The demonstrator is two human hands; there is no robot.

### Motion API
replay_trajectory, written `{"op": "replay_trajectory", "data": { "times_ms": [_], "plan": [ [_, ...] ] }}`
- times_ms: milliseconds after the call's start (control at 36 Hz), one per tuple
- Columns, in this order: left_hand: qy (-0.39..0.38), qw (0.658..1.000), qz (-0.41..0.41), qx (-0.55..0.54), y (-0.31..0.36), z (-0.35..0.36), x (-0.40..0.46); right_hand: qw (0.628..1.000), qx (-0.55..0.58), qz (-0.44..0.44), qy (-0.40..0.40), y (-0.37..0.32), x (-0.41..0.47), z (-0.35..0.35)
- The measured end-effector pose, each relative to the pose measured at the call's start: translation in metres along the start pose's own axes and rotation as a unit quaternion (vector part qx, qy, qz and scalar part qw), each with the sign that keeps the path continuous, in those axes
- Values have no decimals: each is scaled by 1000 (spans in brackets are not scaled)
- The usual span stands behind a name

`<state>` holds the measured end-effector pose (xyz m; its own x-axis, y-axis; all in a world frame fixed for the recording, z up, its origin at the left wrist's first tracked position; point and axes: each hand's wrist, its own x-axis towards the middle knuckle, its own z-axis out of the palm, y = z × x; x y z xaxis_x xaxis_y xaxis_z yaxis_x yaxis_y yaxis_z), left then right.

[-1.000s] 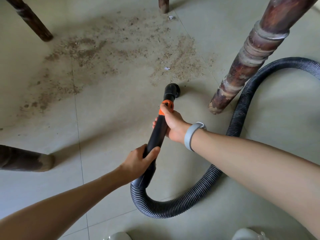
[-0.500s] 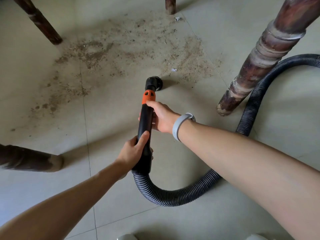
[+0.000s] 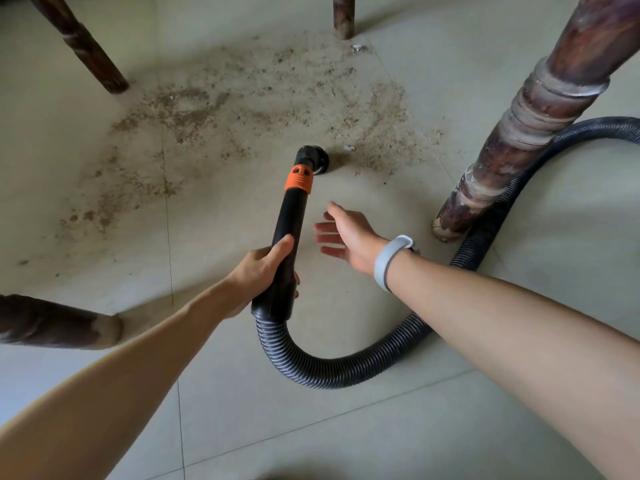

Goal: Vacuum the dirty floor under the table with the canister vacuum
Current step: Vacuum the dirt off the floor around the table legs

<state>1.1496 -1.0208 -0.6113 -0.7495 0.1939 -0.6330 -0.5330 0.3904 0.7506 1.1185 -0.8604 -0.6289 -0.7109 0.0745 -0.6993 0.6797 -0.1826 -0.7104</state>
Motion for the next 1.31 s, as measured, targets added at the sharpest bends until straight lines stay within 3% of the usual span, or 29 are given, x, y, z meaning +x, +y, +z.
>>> {"op": "replay_trajectory", "data": {
  "times_ms": [583, 778, 944, 1139, 1306],
  "plan": [
    [34, 998, -25, 40, -40, 10, -57, 994, 35, 53, -94, 15, -16, 55],
    [-3, 987, -14, 162, -42, 8, -71, 995, 65, 69, -43, 32, -35, 54],
    [-89, 957, -5, 275, -52, 10, -82, 992, 82, 95, -9, 62, -56, 32],
    [-102, 944, 12, 314, -55, 20, -84, 988, 113, 102, 6, 71, -62, 17],
    [-58, 951, -6, 302, -67, 30, -92, 986, 66, 122, -93, 65, -65, 22]
  ]
}}
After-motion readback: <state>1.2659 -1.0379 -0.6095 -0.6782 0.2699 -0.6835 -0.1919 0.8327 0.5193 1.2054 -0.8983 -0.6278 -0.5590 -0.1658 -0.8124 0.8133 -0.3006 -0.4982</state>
